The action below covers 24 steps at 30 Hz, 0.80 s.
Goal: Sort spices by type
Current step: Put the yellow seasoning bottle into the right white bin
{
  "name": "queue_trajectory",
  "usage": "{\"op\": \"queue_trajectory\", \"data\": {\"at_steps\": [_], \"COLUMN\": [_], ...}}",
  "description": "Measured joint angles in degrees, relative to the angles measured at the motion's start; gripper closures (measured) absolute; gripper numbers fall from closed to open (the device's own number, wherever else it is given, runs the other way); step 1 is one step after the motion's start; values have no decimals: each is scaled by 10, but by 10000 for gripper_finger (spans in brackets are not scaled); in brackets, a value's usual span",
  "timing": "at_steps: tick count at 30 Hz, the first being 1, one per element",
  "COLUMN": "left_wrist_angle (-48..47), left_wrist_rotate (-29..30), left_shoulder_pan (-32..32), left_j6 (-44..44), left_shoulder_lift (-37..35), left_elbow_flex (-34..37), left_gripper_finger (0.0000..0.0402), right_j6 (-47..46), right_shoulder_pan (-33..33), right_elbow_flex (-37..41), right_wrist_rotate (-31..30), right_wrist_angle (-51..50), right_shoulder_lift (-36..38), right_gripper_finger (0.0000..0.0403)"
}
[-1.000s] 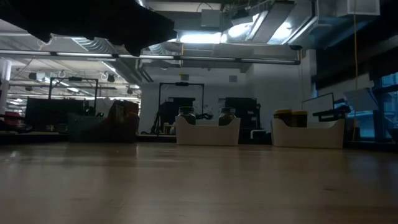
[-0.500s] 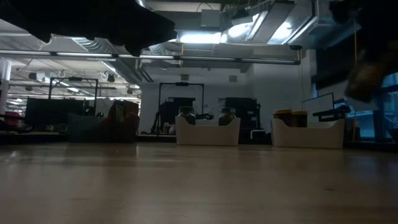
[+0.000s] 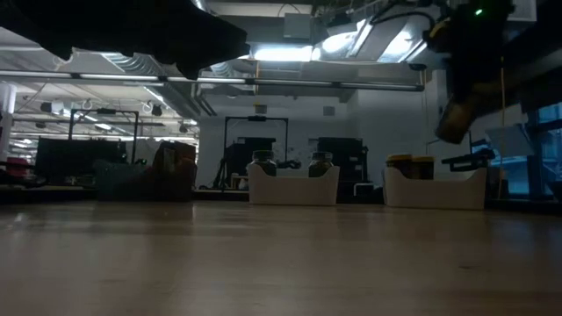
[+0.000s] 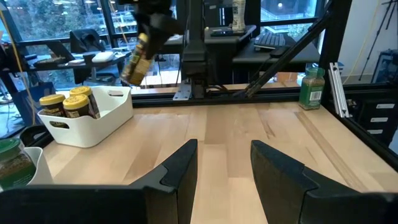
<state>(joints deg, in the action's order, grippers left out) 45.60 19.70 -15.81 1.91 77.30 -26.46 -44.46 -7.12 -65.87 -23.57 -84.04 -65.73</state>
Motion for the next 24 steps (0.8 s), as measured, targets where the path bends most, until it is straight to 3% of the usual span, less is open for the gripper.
{"op": "queue_trajectory", "data": {"at_steps": [13, 24], "left_wrist_angle": [0, 0], "left_wrist_rotate": [0, 0], "left_shoulder_pan": [0, 0], "left_j6": [4, 12], "left_shoulder_lift": [0, 0], "left_elbow_flex": [0, 0], "left_gripper_finger": [269, 269], "right_j6": [183, 233], "right_shoulder_pan": [-228, -298], "right_elbow_flex": [0, 0], "right_wrist_rotate": [26, 48], "right_wrist_angle": [119, 183], "right_shoulder_lift": [-60, -159], "right_gripper_finger": [172, 172]}}
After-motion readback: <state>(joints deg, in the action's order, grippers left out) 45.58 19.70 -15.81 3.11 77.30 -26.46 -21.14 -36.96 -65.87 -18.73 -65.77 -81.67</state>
